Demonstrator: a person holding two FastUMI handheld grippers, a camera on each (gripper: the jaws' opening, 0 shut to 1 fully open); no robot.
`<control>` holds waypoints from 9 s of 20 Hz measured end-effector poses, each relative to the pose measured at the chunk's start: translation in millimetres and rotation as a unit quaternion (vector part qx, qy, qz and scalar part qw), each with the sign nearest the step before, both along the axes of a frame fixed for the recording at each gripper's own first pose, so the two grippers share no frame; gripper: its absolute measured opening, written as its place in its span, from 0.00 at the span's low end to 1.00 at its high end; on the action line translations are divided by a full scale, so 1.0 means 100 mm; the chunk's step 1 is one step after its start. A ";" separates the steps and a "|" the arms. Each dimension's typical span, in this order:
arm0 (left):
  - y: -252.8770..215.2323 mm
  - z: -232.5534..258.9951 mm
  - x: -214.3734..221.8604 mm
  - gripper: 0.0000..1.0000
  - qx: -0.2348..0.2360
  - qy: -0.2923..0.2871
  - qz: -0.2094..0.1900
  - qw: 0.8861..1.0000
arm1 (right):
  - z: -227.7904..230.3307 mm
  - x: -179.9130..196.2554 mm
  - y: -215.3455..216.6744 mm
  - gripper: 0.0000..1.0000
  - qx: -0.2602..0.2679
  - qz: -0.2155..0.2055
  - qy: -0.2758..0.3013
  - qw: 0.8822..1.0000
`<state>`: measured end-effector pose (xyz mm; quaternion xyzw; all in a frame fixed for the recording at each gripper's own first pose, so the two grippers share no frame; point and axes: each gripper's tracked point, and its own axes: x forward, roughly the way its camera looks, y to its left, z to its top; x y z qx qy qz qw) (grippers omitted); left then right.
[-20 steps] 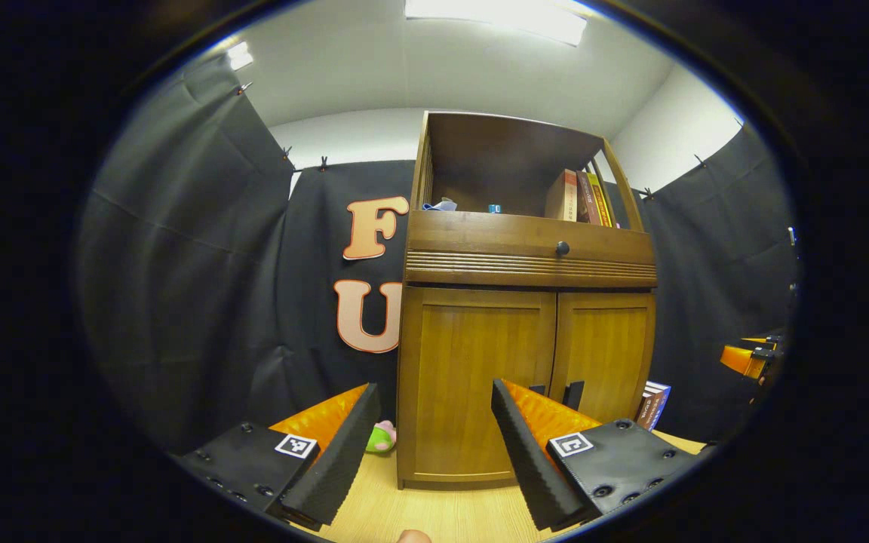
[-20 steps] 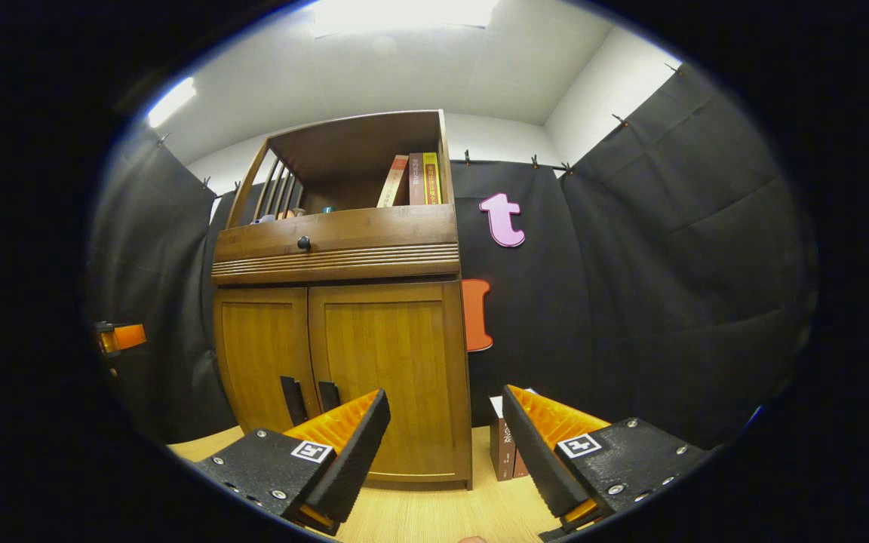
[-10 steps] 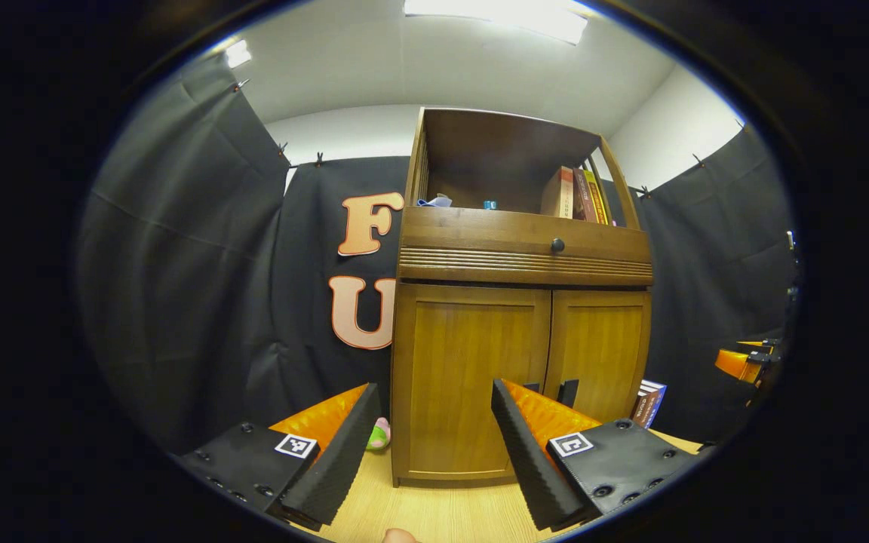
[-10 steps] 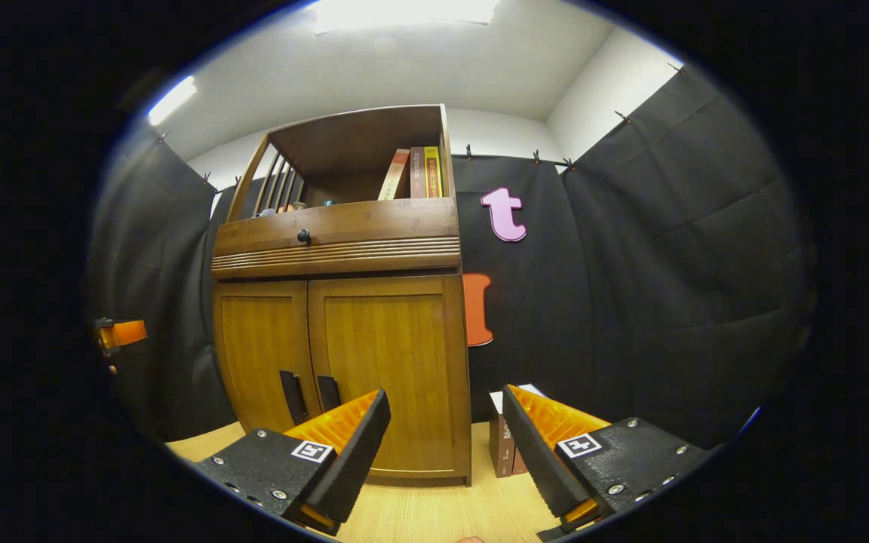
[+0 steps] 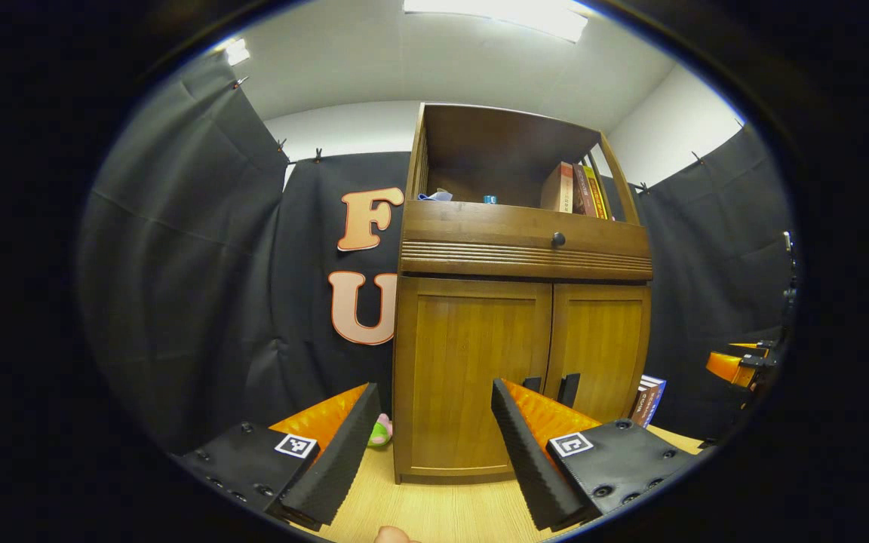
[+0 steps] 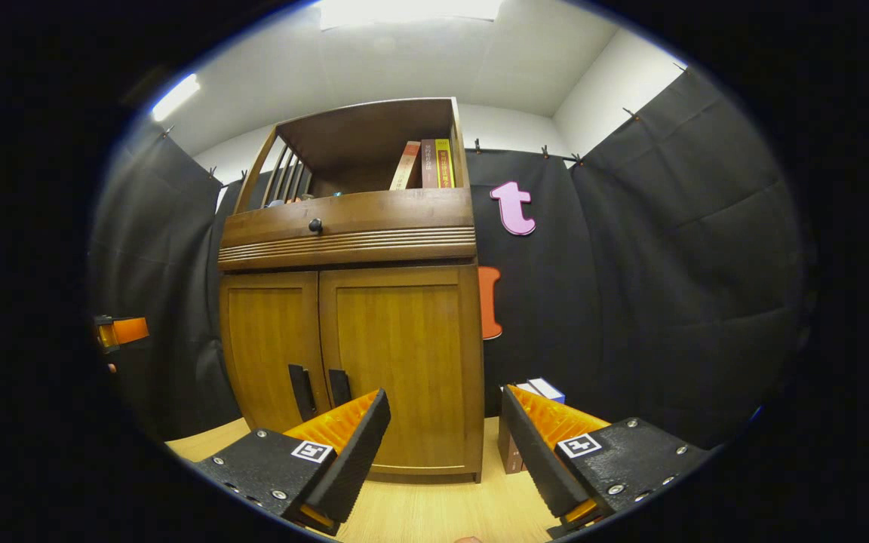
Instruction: Open the right door of the double-door shoe cabinet with the right hand, and open the left door with the left hand.
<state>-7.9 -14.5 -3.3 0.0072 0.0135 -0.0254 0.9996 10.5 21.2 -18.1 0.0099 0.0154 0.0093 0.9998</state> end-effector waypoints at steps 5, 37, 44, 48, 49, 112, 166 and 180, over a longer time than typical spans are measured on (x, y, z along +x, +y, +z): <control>0.01 -0.05 -0.03 0.96 0.002 0.005 -0.009 1.000 | -0.30 0.30 0.43 0.93 0.019 0.013 0.018 1.000; 0.61 -0.10 -0.23 0.98 0.022 -0.005 0.035 0.999 | -1.52 1.91 1.78 0.38 0.018 0.052 0.078 0.995; 0.61 -0.12 -0.21 0.95 0.018 -0.002 0.038 0.999 | -1.50 1.72 1.77 0.44 0.011 0.075 0.093 0.993; 0.53 -0.19 -0.19 0.95 0.010 0.007 0.030 0.999 | -1.47 1.43 1.70 0.34 0.009 0.119 0.102 0.988; 0.52 -0.20 -0.17 0.95 0.010 0.008 0.028 1.000 | -1.45 1.37 1.68 0.33 0.012 0.128 0.101 0.987; -1.22 -1.02 0.89 0.97 0.018 0.068 -0.048 0.996 | -0.98 0.24 -0.82 0.05 -0.029 -0.070 0.047 0.996; -1.48 -1.61 1.18 0.34 0.019 0.111 -0.134 0.984 | -0.65 0.02 -0.51 0.99 -0.017 -0.069 0.013 0.997; -0.78 -1.40 0.53 0.34 0.029 0.112 -0.131 0.985 | -0.63 0.02 -0.15 0.99 -0.017 -0.033 0.012 0.999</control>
